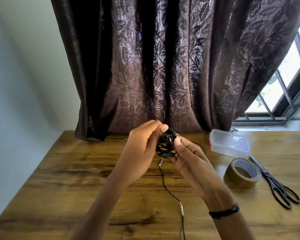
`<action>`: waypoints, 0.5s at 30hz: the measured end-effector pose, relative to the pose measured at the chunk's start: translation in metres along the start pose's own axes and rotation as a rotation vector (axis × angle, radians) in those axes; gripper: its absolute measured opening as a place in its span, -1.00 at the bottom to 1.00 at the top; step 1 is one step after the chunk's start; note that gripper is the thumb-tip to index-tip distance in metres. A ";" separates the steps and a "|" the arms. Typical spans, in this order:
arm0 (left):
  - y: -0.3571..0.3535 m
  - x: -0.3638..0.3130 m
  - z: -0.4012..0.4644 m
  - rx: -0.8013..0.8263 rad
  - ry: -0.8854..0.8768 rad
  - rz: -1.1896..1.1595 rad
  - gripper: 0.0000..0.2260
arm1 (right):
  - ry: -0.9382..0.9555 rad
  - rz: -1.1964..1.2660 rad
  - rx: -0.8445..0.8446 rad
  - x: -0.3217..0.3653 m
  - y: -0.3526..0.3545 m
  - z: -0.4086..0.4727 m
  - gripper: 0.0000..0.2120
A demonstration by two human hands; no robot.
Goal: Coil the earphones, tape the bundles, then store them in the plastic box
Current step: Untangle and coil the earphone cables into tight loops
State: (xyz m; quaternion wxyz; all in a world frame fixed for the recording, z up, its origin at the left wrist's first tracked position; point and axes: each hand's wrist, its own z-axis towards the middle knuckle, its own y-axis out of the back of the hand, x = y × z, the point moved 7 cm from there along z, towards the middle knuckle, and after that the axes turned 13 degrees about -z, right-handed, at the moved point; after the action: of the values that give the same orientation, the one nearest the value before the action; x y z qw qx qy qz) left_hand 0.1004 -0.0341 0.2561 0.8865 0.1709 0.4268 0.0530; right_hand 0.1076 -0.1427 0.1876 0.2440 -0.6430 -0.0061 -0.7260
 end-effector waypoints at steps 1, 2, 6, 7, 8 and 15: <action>-0.002 0.002 -0.001 0.021 0.047 -0.066 -0.73 | 0.005 0.002 0.008 0.001 0.001 0.000 -0.54; -0.003 0.006 -0.001 0.040 0.103 -0.142 -0.70 | 0.012 0.006 0.013 0.003 0.001 0.000 -0.58; -0.007 0.012 -0.004 0.053 0.234 -0.396 -0.64 | 0.065 0.019 -0.045 0.006 0.003 0.000 -0.70; -0.009 0.013 -0.004 0.040 0.264 -0.461 -0.65 | 0.091 0.005 -0.070 0.008 0.004 -0.002 -0.72; -0.010 0.016 -0.005 0.025 0.300 -0.531 -0.67 | 0.121 -0.032 -0.095 0.012 0.004 -0.004 -0.75; -0.005 0.032 -0.009 -0.137 0.383 -0.714 -0.50 | 0.142 -0.300 -0.145 0.025 -0.001 -0.013 -0.82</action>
State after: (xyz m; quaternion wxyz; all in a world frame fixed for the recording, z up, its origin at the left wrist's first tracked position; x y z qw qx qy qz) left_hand 0.1129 -0.0285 0.2256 0.7629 -0.0602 0.6123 -0.1989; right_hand 0.0939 -0.1544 0.2093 0.0856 -0.5979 -0.0323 -0.7964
